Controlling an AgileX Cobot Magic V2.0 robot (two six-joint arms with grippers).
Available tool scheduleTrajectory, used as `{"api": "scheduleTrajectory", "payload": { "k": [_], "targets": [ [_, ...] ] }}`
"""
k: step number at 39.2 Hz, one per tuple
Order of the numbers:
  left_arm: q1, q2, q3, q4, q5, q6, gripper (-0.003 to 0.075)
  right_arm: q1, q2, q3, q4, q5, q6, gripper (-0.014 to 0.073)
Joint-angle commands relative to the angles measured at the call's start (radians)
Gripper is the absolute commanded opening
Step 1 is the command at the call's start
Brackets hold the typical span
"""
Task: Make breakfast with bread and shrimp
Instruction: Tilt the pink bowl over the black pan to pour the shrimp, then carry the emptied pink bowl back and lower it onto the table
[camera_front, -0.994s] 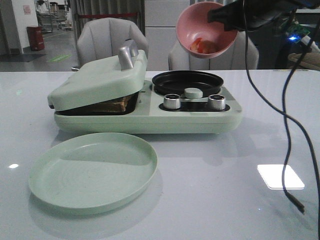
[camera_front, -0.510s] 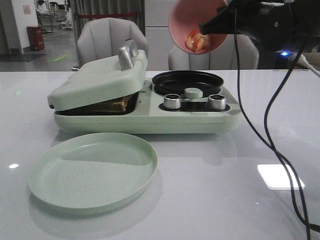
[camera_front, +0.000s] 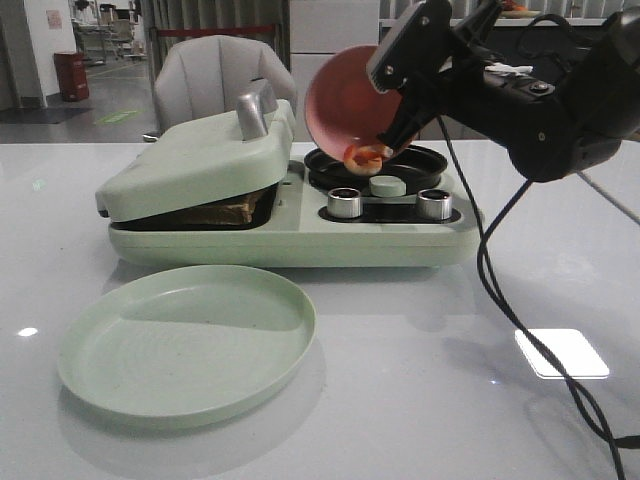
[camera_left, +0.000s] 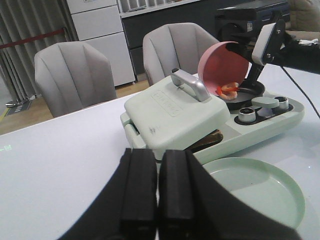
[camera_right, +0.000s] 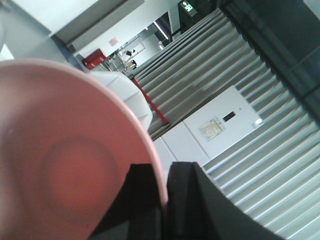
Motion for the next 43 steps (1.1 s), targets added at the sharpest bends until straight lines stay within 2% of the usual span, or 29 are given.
{"api": "scheduleTrajectory", "payload": {
  "k": [1,6,9,13,17,23,29,43],
  "targets": [
    [-0.003,-0.016,-0.023,-0.017,-0.074,-0.008,0.0114,-0.003,-0.063,-0.025,0.005,-0.125,-0.064,0.0114],
    [-0.003,-0.016,-0.023,-0.017,-0.074,-0.008,0.0114,-0.003,-0.063,-0.025,0.037,-0.14,-0.057,0.0114],
    [-0.003,-0.016,-0.023,-0.017,-0.074,-0.008,0.0114,-0.003,-0.063,-0.025,0.108,-0.137,0.004,0.0114],
    [-0.003,-0.016,-0.023,-0.017,-0.074,-0.008,0.0114,-0.003,-0.063,-0.025,0.237,-0.138,0.165,0.0114],
    [-0.003,-0.016,-0.023,-0.017,-0.074,-0.008,0.0114,-0.004,-0.07,-0.025,0.359,-0.124,0.393,0.0114],
    [-0.003,-0.016,-0.023,-0.017,-0.074,-0.008,0.0114,-0.004,-0.104,-0.025,0.395,-0.007,0.642,0.0114],
    [-0.003,-0.016,-0.023,-0.017,-0.074,-0.008,0.0114,-0.004,-0.19,-0.025,0.417,0.213,0.762,0.0114],
    [-0.003,-0.016,-0.023,-0.017,-0.074,-0.008,0.0114,-0.009,-0.47,-0.025,0.461,0.869,0.763,0.0114]
  ]
}}
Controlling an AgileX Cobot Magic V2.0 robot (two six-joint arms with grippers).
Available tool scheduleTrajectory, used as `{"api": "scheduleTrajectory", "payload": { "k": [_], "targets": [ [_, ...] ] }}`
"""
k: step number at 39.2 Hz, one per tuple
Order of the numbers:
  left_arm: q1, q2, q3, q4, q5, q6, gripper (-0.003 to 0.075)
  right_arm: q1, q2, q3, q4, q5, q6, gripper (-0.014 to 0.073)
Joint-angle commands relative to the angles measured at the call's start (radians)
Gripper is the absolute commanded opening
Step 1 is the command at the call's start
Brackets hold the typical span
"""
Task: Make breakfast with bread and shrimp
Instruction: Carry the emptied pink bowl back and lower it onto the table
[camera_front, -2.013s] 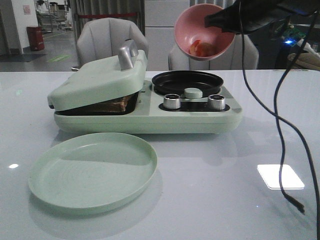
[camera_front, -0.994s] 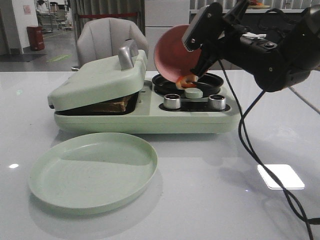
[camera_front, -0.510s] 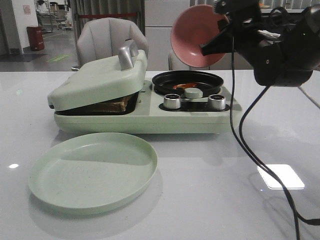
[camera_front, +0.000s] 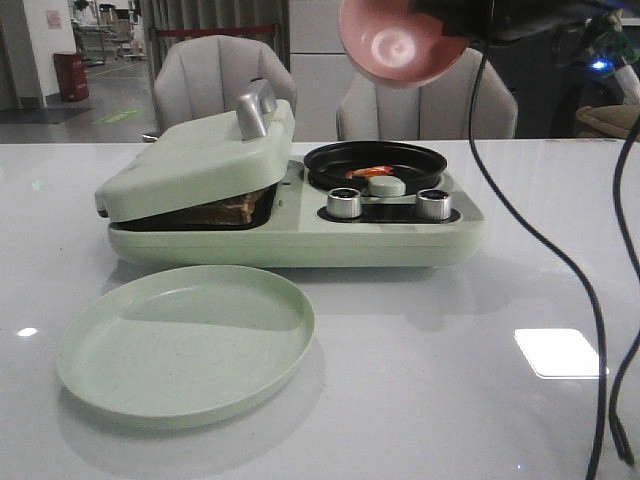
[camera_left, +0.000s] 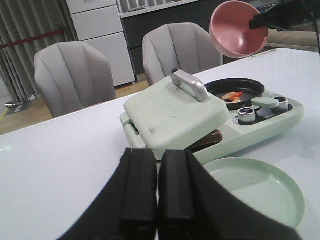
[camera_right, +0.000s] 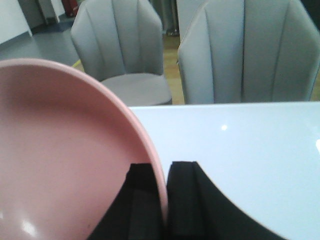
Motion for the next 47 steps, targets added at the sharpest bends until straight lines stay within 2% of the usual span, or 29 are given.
{"api": "scheduleTrajectory", "payload": {
  "k": [1,10,24,38,47],
  "targets": [
    [-0.003,-0.016,-0.023,-0.017,-0.074,-0.008,0.0114,-0.015,-0.13,-0.025,-0.008,0.113,0.004,0.0114],
    [-0.003,-0.016,-0.023,-0.017,-0.074,-0.008,0.0114,-0.093,-0.205,-0.025,-0.008,0.422,0.004,0.0114],
    [-0.003,-0.016,-0.023,-0.017,-0.074,-0.008,0.0114,-0.208,-0.202,-0.025,-0.047,0.81,-0.006,0.0114],
    [-0.003,-0.016,-0.023,-0.017,-0.074,-0.008,0.0114,-0.317,-0.111,-0.023,-0.074,1.02,-0.006,0.0114],
    [-0.003,-0.016,-0.023,-0.017,-0.074,-0.008,0.0114,-0.333,-0.017,-0.023,-0.073,1.058,-0.014,0.0114]
  ]
}}
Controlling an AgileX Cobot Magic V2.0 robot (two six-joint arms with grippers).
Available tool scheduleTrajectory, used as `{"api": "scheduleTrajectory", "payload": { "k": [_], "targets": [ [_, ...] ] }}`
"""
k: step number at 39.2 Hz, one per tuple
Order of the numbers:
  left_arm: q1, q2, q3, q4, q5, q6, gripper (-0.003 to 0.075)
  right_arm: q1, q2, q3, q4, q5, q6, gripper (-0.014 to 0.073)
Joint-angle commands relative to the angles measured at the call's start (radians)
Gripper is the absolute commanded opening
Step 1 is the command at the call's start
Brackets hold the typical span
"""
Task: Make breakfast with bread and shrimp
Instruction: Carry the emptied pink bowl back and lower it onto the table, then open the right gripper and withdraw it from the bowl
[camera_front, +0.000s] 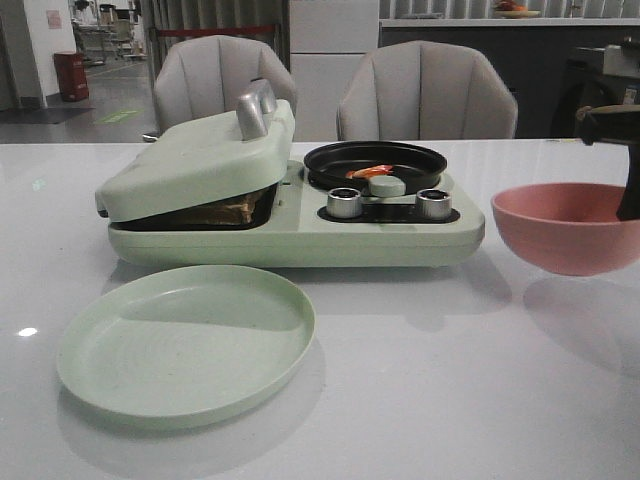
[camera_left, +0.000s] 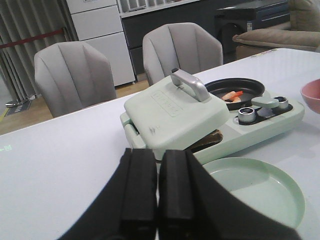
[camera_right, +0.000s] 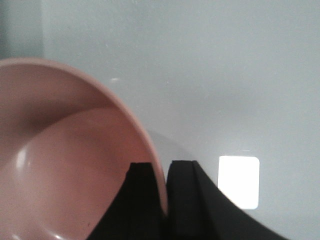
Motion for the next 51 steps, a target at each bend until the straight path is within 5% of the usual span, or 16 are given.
{"api": "scheduleTrajectory", "payload": {
  "k": [1,9,21,41,51],
  "targets": [
    [-0.003,-0.016,-0.023,-0.017,-0.074,-0.008,0.0114,-0.001,-0.022,-0.023,0.008,-0.021,-0.013,0.0114],
    [-0.003,-0.016,-0.023,-0.017,-0.074,-0.008,0.0114,0.008,0.008,-0.023,0.006,-0.094,-0.013,0.0165],
    [-0.003,-0.016,-0.023,-0.017,-0.074,-0.008,0.0114,0.008,0.008,-0.025,-0.054,-0.127,-0.013,0.0468],
    [-0.003,-0.016,-0.023,-0.017,-0.074,-0.008,0.0114,0.023,-0.271,-0.062,-0.063,-0.133,-0.015,0.0477],
    [-0.003,-0.016,-0.023,-0.017,-0.074,-0.008,0.0114,0.152,-0.504,0.051,-0.061,-0.264,-0.015,0.0477]
  ]
}}
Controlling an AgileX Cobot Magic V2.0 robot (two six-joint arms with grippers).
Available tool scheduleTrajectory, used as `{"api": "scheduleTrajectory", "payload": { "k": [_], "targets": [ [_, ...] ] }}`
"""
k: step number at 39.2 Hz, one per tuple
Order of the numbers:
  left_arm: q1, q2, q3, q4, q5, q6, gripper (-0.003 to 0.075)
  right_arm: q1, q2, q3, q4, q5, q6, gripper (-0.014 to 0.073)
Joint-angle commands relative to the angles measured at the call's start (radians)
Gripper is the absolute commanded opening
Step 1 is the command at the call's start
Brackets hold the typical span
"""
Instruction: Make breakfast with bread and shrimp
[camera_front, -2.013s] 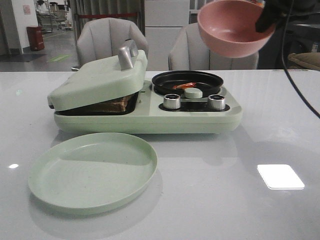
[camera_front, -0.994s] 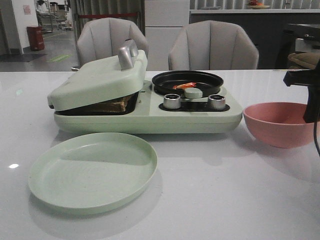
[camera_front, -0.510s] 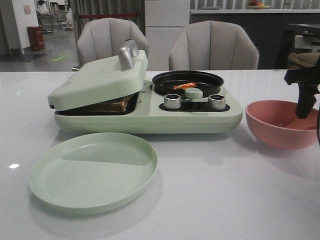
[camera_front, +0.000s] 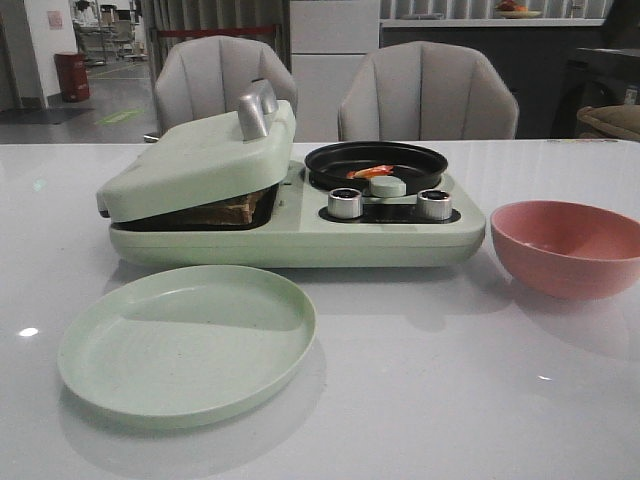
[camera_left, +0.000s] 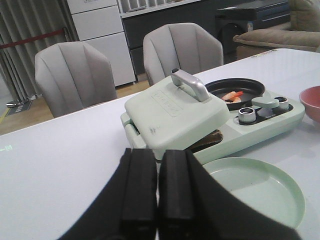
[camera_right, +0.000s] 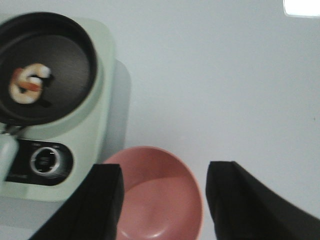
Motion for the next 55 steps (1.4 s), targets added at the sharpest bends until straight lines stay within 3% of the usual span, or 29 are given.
{"api": "scheduleTrajectory", "payload": {
  "k": [1,21,31,45,55],
  "targets": [
    [-0.003,-0.016,-0.023,-0.017,-0.074,-0.008,0.0114,0.054,-0.126,0.029,-0.003,-0.126,-0.011,0.0477],
    [-0.003,-0.016,-0.023,-0.017,-0.074,-0.008,0.0114,0.25,-0.534,0.416,-0.027,-0.539,-0.011,0.0477],
    [-0.003,-0.016,-0.023,-0.017,-0.074,-0.008,0.0114,0.263,-0.821,0.626,-0.023,-0.675,-0.01,0.0477],
    [-0.003,-0.016,-0.023,-0.017,-0.074,-0.008,0.0114,0.263,-1.216,0.953,0.005,-0.659,-0.007,0.0476],
    [-0.003,-0.016,-0.023,-0.017,-0.074,-0.008,0.0114,0.263,-1.271,1.033,0.006,-0.584,-0.007,0.0472]
  ]
}}
